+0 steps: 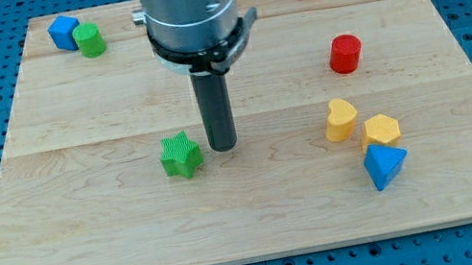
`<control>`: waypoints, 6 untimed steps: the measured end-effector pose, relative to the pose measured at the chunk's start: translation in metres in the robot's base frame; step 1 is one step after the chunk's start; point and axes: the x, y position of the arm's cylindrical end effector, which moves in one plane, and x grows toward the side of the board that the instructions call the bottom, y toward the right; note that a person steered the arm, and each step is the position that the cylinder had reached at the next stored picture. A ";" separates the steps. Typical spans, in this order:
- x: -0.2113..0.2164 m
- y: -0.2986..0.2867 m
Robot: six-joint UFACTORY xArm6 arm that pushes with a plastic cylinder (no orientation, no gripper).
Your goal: Push the green star into the green circle
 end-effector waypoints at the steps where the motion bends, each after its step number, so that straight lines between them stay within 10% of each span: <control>1: 0.015 -0.065; 2: 0.009 -0.154; 6: -0.169 -0.186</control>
